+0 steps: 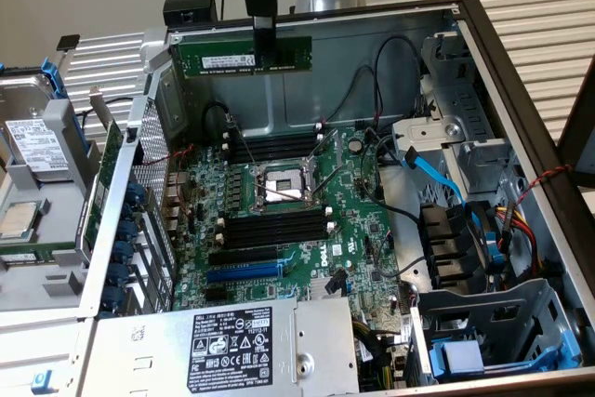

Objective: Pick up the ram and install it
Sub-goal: 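Pick up the ram and move it above insertion slot, then insert the ram into the slot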

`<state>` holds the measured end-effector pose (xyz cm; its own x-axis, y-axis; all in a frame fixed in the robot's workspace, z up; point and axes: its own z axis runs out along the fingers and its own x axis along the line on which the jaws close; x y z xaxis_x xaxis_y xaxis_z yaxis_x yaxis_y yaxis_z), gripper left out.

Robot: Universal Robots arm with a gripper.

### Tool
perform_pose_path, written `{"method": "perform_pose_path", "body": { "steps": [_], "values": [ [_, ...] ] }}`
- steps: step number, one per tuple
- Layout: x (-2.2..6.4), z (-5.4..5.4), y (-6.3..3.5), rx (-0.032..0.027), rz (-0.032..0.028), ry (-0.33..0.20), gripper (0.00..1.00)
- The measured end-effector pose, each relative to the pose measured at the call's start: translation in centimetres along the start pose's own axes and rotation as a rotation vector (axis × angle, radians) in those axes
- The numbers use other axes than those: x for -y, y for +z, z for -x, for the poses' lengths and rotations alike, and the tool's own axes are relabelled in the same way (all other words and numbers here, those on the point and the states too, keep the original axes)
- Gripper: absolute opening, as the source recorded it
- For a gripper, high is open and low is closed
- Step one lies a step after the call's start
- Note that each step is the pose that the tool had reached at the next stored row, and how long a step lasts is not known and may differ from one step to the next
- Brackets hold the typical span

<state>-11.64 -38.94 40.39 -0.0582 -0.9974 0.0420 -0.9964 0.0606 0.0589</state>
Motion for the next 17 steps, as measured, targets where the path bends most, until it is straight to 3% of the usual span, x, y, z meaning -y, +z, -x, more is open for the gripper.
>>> {"method": "perform_pose_path", "body": {
  "steps": [5, 17],
  "values": [
    [0.05, 0.5, 0.08, -0.0019, -0.0199, -0.007, 0.12],
    [0.53, 1.3, 0.76, -0.0019, -0.0216, -0.007, 0.12]
  ]
}}
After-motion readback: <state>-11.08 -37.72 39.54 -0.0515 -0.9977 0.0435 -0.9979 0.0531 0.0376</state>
